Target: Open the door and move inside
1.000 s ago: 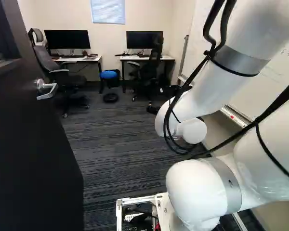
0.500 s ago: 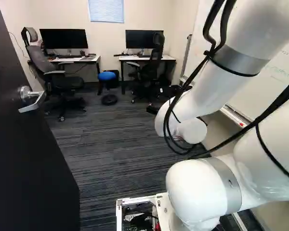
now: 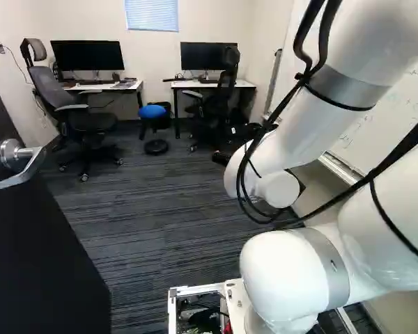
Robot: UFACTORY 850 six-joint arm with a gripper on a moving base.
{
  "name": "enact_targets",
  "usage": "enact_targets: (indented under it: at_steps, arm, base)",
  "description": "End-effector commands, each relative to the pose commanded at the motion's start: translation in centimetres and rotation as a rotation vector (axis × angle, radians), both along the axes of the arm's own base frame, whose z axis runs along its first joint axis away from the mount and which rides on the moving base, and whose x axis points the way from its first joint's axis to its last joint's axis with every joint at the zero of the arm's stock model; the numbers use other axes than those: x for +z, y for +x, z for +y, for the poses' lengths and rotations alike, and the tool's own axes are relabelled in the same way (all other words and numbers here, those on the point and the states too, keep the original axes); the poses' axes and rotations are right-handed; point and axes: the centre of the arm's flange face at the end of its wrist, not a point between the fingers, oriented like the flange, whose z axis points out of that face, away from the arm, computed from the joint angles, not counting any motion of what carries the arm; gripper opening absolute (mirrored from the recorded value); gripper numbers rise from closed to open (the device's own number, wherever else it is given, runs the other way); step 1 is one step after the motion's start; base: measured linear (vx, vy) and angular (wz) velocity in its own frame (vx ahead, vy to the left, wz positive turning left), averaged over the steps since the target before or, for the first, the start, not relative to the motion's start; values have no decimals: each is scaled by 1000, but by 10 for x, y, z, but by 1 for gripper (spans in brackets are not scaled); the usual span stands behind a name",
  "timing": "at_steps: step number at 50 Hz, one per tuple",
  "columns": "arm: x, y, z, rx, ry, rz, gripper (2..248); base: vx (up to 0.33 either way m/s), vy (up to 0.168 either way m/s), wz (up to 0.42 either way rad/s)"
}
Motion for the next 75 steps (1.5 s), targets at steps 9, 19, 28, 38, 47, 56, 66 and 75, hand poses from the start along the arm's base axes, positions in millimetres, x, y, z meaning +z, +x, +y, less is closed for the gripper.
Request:
enact_targets:
  at_steps: [9,19,28,38,47,56,66,75]
  arm:
    - [0,0,0,0,0,0,247]
    - [0,0,0,0,0,0,247]
    - [0,0,0,0,0,0,247]
    - [0,0,0,0,0,0,247]
    - [0,0,0,0,0,0,247]
    - [0,0,0,0,0,0,247]
    - [0,0,0,0,0,0,247]
    - [0,0,0,0,0,0,247]
  base:
    - [175,3,-10]
    - [189,3,-10]
    - [209,0,-9]
    - [210,3,-1]
    - [206,4,3]
    - [200,5,7]
    - [202,4,-3]
    - [198,0,-4]
